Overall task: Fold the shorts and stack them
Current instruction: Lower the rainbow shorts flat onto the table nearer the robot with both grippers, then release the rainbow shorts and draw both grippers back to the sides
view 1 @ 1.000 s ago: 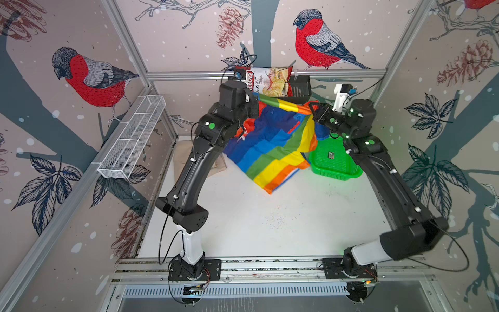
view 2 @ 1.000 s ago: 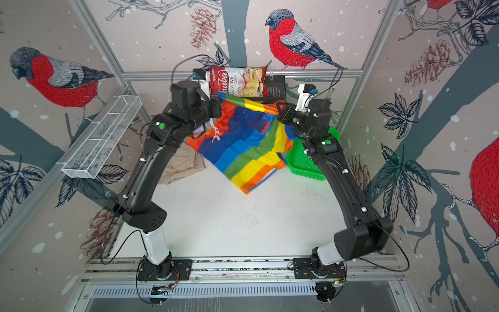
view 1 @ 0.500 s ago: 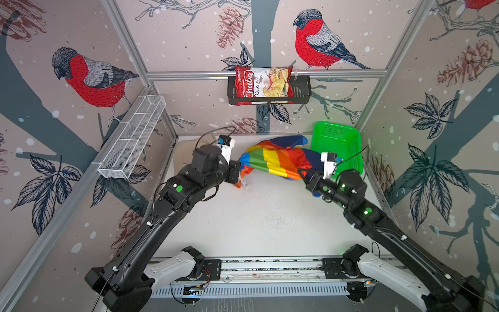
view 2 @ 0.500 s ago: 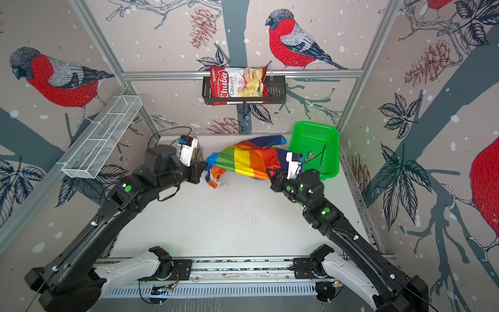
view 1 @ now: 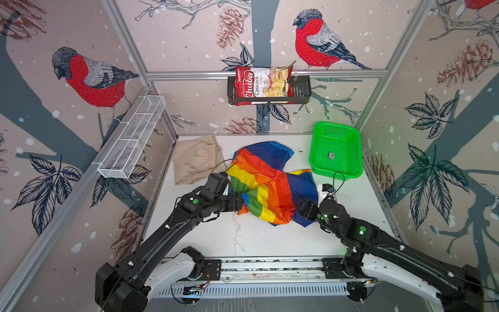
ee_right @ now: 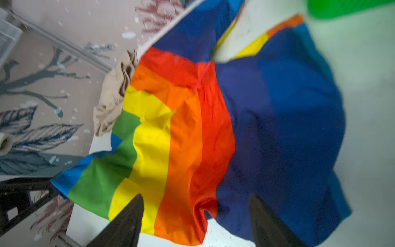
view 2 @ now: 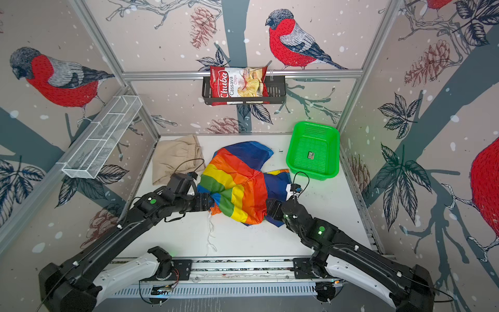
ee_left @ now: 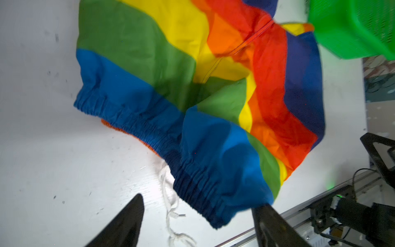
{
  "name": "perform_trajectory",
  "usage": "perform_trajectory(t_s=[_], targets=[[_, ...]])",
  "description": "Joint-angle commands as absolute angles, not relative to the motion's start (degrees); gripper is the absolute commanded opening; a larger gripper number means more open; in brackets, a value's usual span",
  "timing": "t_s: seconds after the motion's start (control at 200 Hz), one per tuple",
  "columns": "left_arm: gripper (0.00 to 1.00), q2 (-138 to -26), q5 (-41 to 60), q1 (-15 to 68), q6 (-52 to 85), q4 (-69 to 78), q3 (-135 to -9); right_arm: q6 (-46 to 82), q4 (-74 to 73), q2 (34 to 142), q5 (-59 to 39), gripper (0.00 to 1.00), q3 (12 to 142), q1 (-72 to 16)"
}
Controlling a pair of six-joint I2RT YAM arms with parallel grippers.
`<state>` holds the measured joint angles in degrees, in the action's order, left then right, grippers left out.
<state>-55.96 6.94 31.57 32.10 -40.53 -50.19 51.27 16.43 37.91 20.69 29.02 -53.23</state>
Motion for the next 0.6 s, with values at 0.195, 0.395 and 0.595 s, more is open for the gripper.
perform_trajectory(t_s=[0.195, 0.395, 0.595], targets=[[0.86, -56.95, -13.89, 30.20, 36.43, -43.27, -53.32, 35.96, 14.53, 38.65, 22.43, 0.79, 35.13, -34.83], [0.86, -63.60, -8.68, 27.57, 37.25, -36.29, -48.62, 34.80, 10.83, 52.64, 2.48, 0.78, 36.80, -17.45], [0.63, -71.48, -8.09, 25.71, 37.79, -30.74, -46.75, 34.97, 3.42, 63.59, -12.04, 0.72, 36.76, -5.03]])
